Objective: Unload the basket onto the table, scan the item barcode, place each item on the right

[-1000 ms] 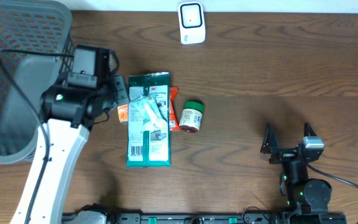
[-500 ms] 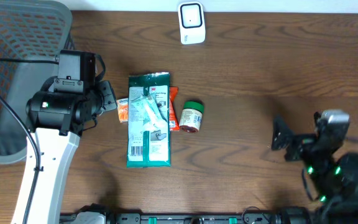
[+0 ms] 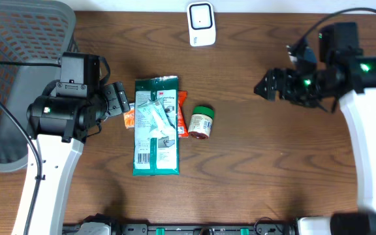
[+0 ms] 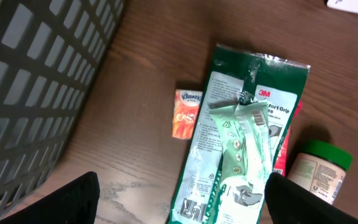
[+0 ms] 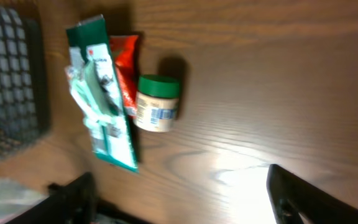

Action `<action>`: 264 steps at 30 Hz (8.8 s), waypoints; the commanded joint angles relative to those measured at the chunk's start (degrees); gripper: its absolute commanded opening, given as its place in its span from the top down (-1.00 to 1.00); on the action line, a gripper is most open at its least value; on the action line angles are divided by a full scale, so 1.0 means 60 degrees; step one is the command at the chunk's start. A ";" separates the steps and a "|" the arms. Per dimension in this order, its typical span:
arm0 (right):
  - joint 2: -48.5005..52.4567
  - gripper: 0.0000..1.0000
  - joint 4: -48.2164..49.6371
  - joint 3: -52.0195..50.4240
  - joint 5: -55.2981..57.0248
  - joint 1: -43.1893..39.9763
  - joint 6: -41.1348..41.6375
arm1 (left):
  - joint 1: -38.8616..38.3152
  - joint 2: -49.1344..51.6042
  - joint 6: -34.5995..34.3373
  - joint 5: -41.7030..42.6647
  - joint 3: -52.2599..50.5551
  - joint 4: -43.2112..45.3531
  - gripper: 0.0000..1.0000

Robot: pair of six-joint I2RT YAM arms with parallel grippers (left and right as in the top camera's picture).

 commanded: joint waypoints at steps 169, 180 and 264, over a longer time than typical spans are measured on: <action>0.3705 -0.98 -0.0510 0.0495 0.2943 0.3537 0.0284 | 0.0029 -0.0026 0.0062 -0.0095 0.0175 -0.0029 -0.71; 0.4331 -0.79 -0.0168 0.0251 0.3180 0.3548 0.0288 | 0.0029 -0.0026 0.0062 -0.0095 0.0175 -0.0029 -0.71; 0.2018 0.50 0.0743 0.1406 0.3792 0.3716 -0.0390 | 0.0029 -0.0026 0.0062 -0.0091 0.0175 -0.0029 -0.71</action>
